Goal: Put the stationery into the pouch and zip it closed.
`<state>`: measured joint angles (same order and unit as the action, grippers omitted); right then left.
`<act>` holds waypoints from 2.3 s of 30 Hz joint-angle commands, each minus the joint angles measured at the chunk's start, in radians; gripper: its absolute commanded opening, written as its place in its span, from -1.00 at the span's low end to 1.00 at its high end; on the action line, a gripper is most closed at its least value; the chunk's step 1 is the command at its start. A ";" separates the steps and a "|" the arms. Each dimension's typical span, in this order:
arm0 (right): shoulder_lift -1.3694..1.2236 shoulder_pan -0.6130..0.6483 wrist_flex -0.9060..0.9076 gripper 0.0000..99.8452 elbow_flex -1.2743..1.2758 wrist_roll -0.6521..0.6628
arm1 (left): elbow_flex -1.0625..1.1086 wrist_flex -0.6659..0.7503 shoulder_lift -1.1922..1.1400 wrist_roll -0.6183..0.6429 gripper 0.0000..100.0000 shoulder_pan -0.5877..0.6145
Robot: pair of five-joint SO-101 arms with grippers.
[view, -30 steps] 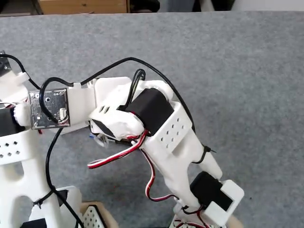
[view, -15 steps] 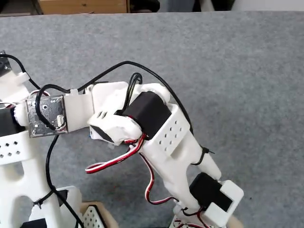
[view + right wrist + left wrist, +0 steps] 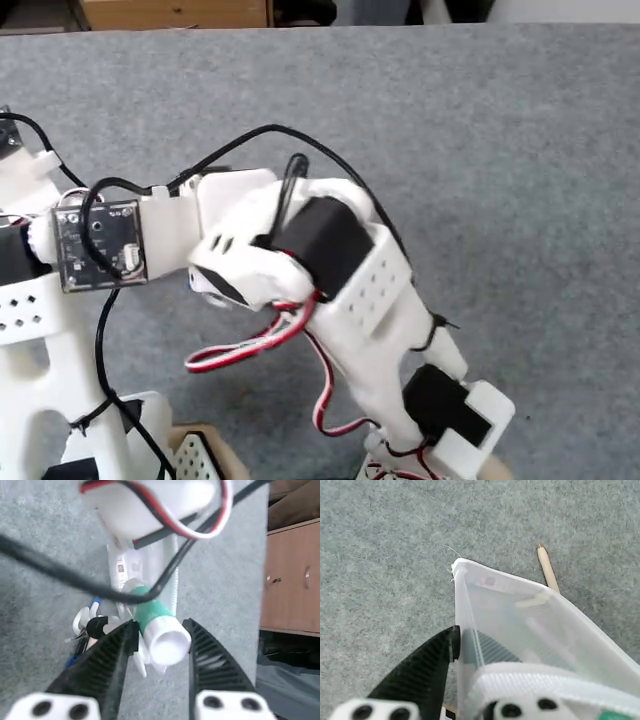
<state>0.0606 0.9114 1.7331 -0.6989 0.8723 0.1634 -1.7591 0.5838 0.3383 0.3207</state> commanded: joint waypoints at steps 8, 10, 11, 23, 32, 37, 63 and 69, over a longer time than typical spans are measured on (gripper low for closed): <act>0.088 0.009 -0.020 -0.47 -0.042 -0.081 | -0.024 0.000 -0.012 0.003 -0.94 0.016; 0.088 0.009 -0.021 -0.47 -0.047 -0.081 | -0.024 0.000 -0.012 0.003 -0.94 0.022; 0.090 0.009 -0.018 -0.47 -0.050 -0.081 | -0.024 0.000 -0.012 0.003 -0.94 0.033; 0.173 -0.281 0.025 -0.47 0.119 -0.278 | -0.027 -0.002 -0.012 -0.017 -0.94 0.134; 0.171 -0.275 -0.288 -0.47 0.766 -0.299 | -0.027 -0.002 -0.012 -0.018 -0.94 0.216; 0.170 -0.247 -0.500 -0.47 0.981 -0.299 | -0.027 -0.002 -0.011 -0.018 -0.94 0.231; -0.608 -0.172 -0.365 -0.47 0.440 -0.390 | -0.015 0.000 0.175 -0.012 -0.94 0.321; -0.615 -0.215 -0.371 -0.47 0.435 -0.443 | -0.015 0.000 0.173 -0.017 -0.94 0.364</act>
<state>-0.5593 0.7073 1.3587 -0.2294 0.4442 0.1665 -1.7591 0.7373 0.3184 0.6613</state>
